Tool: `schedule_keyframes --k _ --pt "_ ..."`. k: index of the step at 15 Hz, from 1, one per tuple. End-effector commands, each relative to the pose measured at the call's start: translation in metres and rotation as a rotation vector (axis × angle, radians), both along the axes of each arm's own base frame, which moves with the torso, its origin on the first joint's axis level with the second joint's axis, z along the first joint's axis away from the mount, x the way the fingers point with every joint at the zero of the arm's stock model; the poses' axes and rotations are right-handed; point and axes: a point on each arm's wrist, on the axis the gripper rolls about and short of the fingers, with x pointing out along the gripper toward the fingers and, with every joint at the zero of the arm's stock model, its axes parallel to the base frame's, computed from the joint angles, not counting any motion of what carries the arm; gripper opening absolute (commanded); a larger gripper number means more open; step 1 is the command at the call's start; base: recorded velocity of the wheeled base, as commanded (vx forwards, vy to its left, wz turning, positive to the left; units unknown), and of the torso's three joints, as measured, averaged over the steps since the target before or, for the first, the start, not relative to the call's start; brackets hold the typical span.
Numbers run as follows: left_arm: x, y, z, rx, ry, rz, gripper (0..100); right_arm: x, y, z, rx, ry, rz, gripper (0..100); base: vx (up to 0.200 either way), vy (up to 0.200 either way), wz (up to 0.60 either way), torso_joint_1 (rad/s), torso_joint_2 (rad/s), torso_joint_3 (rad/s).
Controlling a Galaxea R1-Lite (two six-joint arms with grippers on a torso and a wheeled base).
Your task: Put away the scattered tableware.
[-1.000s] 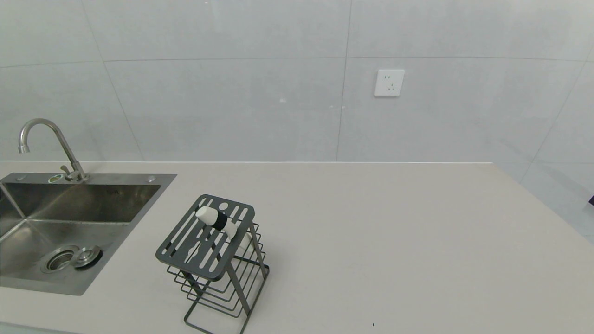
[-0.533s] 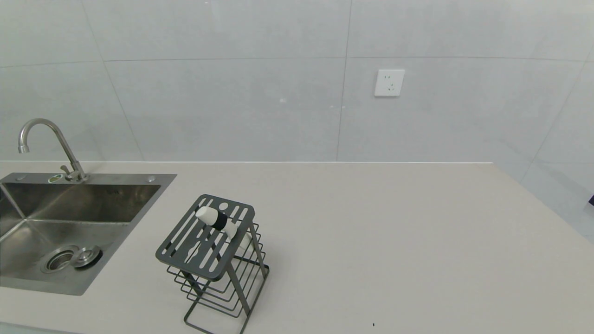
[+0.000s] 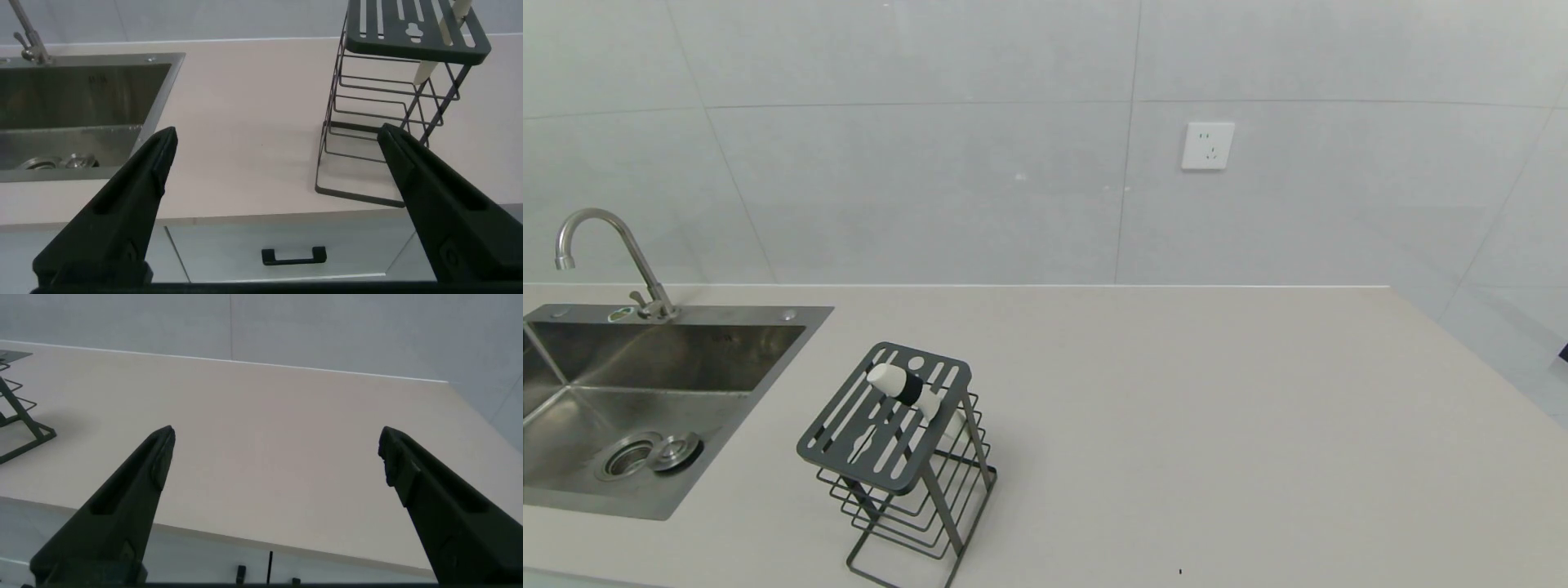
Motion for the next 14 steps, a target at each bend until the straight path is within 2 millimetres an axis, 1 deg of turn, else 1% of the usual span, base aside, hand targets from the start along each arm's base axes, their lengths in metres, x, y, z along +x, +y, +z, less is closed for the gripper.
schedule_keyframes --k 1,7,9,10,14 --pt "0.0 0.0 0.0 -0.001 0.0 -0.001 100 0.0001 0.0 0.0 -0.001 0.001 0.001 100 0.0 0.0 0.0 0.0 0.0 0.0" --pt "0.0 -0.0001 0.0 0.002 0.0 -0.002 100 0.0 0.0 0.0004 0.001 0.0 0.001 100 0.0 0.0 0.0 0.0 0.0 0.0" --pt "0.0 -0.0001 0.0 0.002 0.0 -0.002 100 0.0001 0.0 0.0 0.001 0.002 0.001 100 0.0 -0.2 0.0 0.005 0.0 0.002" --pt "0.0 -0.0001 0.0 0.002 0.0 -0.002 100 0.0001 0.0 0.0 0.001 0.002 0.001 100 -0.2 -0.2 0.0 0.002 0.0 0.002" --pt "0.0 -0.0001 0.0 0.001 0.0 -0.002 100 0.0001 0.0 0.0 0.001 0.002 0.001 100 0.0 0.0 0.0 0.0 0.0 0.0"
